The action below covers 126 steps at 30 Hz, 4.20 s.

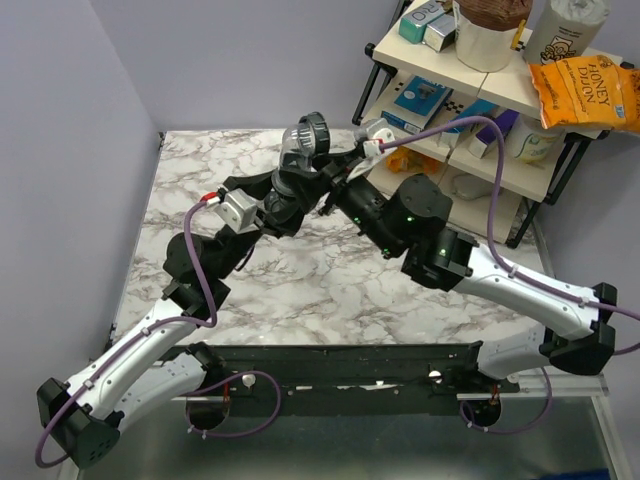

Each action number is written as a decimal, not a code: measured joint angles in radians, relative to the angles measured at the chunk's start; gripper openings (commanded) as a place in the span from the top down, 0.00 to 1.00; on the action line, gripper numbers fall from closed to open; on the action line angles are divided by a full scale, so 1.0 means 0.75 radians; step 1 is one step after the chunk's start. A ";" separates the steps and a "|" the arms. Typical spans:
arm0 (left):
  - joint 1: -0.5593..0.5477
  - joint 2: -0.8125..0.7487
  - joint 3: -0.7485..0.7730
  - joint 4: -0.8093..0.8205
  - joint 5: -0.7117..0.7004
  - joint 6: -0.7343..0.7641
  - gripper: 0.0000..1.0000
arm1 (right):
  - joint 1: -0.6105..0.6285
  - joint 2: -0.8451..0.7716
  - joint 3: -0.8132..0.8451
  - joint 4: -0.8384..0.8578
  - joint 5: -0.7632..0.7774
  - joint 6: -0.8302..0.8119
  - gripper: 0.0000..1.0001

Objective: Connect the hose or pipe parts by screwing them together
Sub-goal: Install the adaptor on the pipeline.

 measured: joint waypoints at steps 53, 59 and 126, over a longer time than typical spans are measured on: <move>0.056 -0.058 0.052 0.101 0.397 -0.259 1.00 | -0.289 -0.351 0.110 -0.582 -0.917 -0.276 0.00; 0.056 -0.058 0.052 0.124 0.596 -0.385 1.00 | -0.401 -0.238 0.123 -0.572 -1.225 -0.272 0.00; -0.039 -0.004 0.006 -0.008 0.349 -0.262 1.00 | -0.503 -0.188 -0.128 -0.019 -1.343 0.030 0.99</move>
